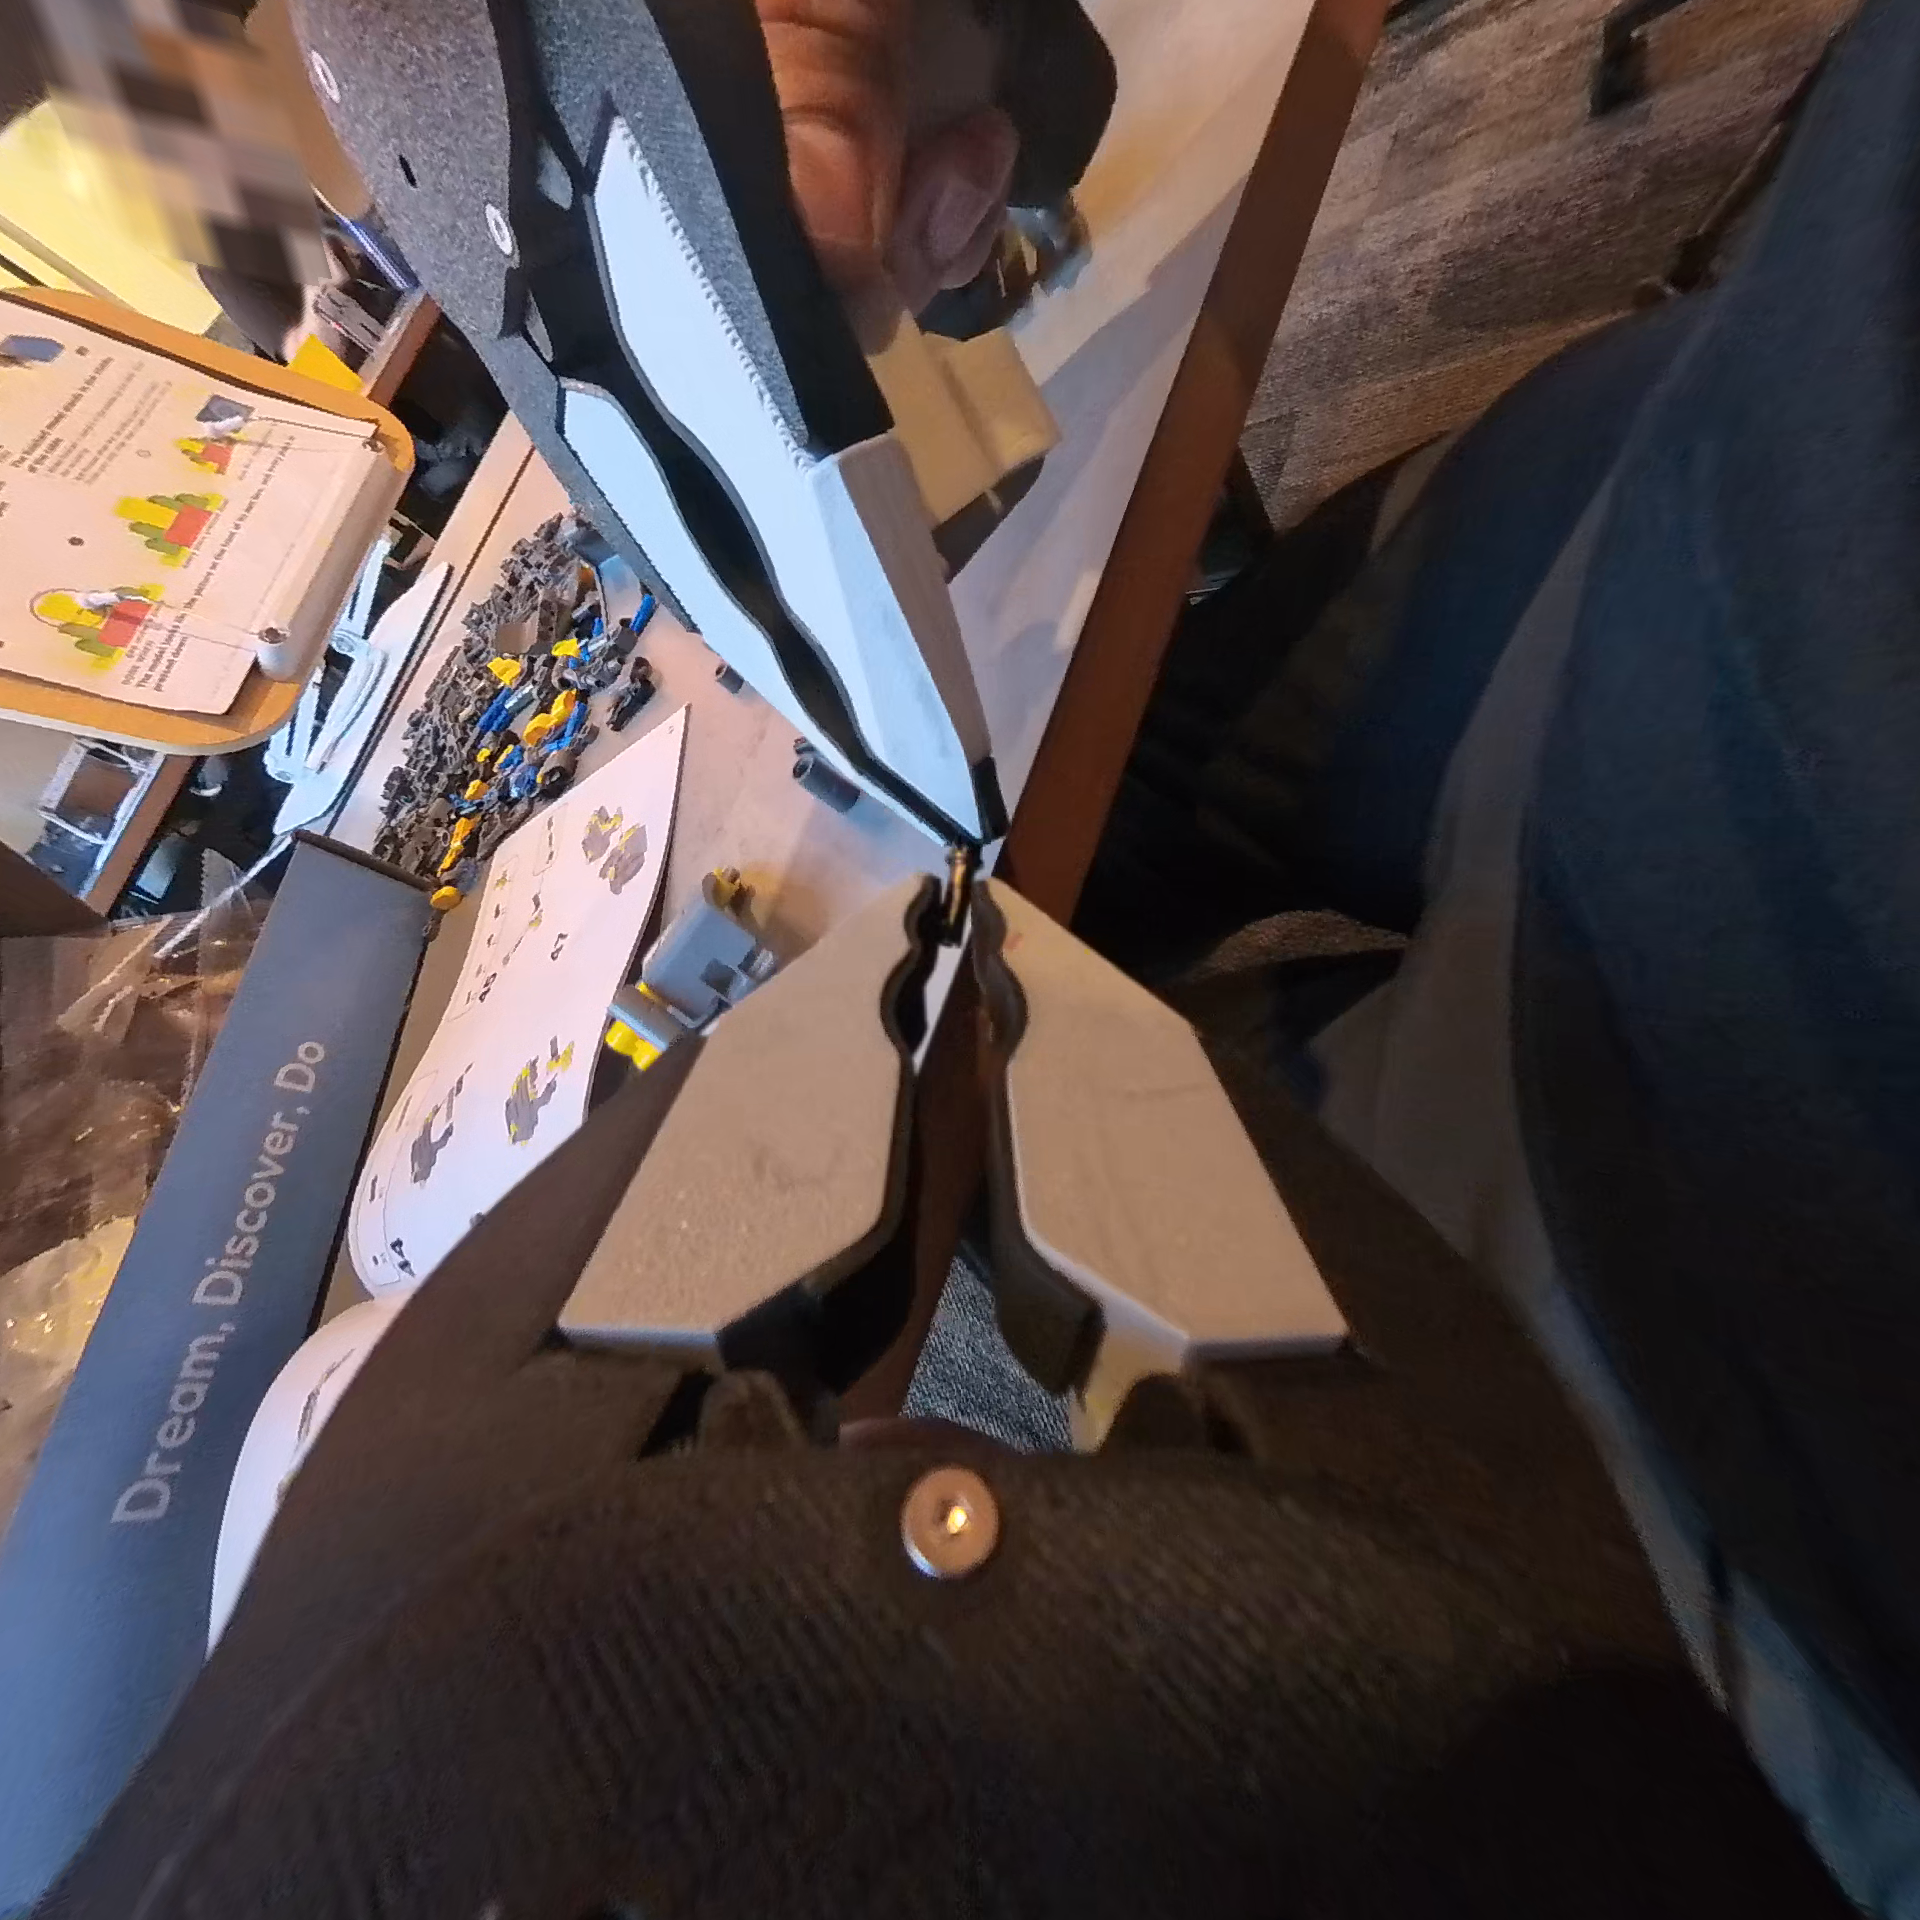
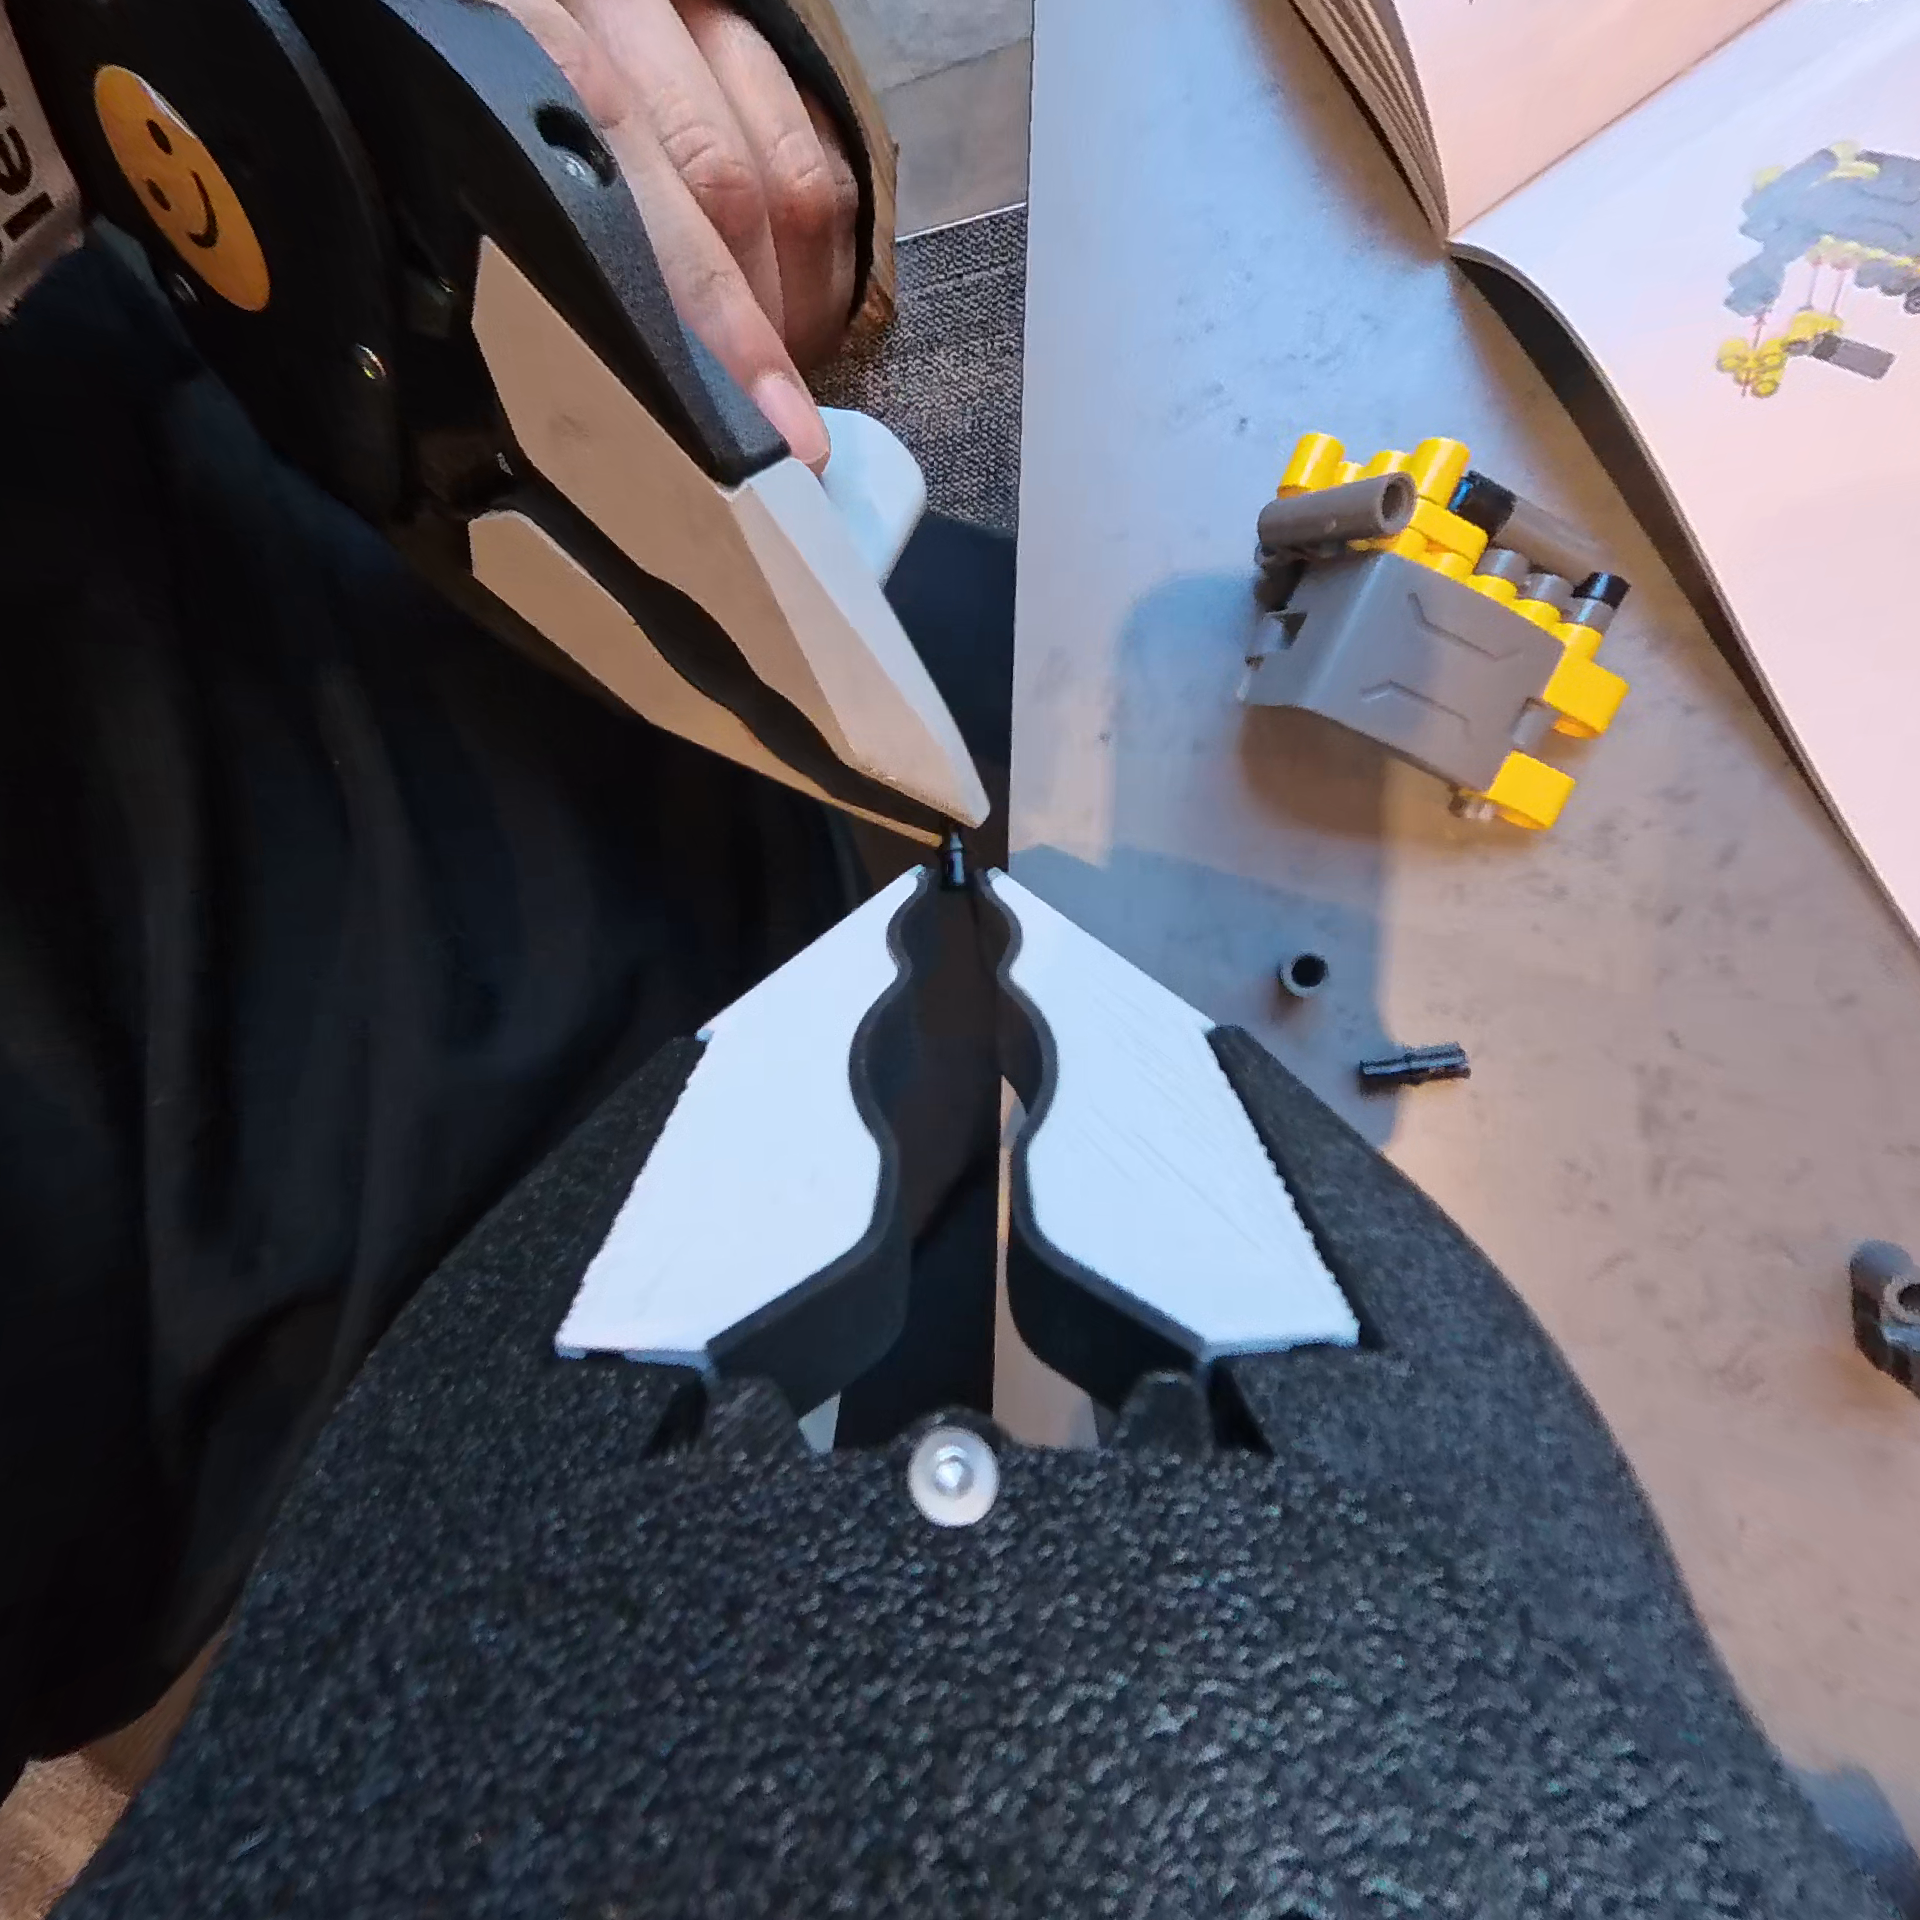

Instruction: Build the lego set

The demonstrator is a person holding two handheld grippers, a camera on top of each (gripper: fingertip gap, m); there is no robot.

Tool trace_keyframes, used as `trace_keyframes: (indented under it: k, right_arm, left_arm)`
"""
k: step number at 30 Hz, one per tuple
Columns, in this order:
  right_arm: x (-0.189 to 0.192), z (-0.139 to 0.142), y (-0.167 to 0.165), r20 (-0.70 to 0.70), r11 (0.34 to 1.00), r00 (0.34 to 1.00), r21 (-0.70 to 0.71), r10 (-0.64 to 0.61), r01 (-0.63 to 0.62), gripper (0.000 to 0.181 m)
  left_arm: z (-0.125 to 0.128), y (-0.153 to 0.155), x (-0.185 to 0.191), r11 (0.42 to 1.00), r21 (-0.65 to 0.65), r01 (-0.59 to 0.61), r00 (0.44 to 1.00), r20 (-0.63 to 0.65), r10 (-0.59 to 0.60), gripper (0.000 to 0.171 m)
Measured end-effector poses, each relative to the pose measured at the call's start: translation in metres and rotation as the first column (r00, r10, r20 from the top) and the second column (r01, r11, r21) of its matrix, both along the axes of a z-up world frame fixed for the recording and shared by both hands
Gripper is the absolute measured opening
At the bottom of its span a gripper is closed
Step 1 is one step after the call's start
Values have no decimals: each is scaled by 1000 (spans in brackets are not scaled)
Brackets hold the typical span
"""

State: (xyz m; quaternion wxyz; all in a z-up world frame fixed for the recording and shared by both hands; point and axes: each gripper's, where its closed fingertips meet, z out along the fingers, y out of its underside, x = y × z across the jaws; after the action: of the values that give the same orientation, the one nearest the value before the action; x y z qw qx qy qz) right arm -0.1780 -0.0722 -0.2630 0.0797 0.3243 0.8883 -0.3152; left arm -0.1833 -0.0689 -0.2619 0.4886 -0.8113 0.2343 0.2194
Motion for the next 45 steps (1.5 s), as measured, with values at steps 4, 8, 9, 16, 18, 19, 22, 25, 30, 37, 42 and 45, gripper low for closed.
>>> trace_keyframes:
  k: [4, 8, 9, 16, 18, 19, 22, 25, 30, 37, 42, 45]
  right_arm:
    - [-1, -1, -1, -2, 1000, 1000, -11, -9, 9, 6]
    - [-1, -2, -1, -2, 1000, 1000, -22, -16, 16, 6]
    - [-1, -2, -1, -2, 1000, 1000, -24, -17, 17, 6]
    - [-3, 2, -1, -22, 996, 998, -73, -53, 51, 6]
    - [-4, 4, 2, -30, 992, 996, -97, -79, 76, 6]
    - [-4, 4, 4, -38, 990, 995, -105, -94, 90, 8]
    - [-4, 9, 13, -62, 982, 988, -138, -141, 131, 11]
    - [-5, 15, 17, -93, 973, 981, -175, -168, 150, 13]
    - [-4, 16, 6, -128, 979, 983, -176, -128, 105, 14]
    - [-2, 7, -2, -131, 989, 988, -132, -82, 65, 7]
    - [-2, 8, 0, -144, 991, 986, -113, -86, 70, 7]
    - [-6, 9, 17, -170, 993, 979, -60, -115, 106, 7]
  left_arm:
    - [-1, -1, -2, 1000, -5, -4, 1000, 1, 4, 4]
    - [-2, -1, -2, 1000, -8, -4, 1000, -2, 4, 5]
    - [-2, -1, -1, 1000, -10, -3, 1000, -5, 3, 5]
    - [-2, 0, -3, 1000, -2, -10, 999, 32, 10, 4]
    - [0, 1, -4, 1000, 6, -18, 999, 51, 18, 4]
    - [-1, 1, -4, 1000, 7, -22, 998, 66, 21, 4]
    - [-1, 1, -7, 999, 11, -35, 992, 121, 34, 4]
    - [2, 2, -7, 999, 30, -34, 987, 159, 29, 4]
    - [6, 3, -2, 999, 45, -15, 989, 147, 8, 4]
    - [7, 3, 2, 999, 51, 3, 991, 134, -9, 4]
    - [8, 3, 2, 998, 55, -3, 981, 192, -8, 4]
    - [7, 2, -4, 998, 50, -37, 968, 249, 23, 21]
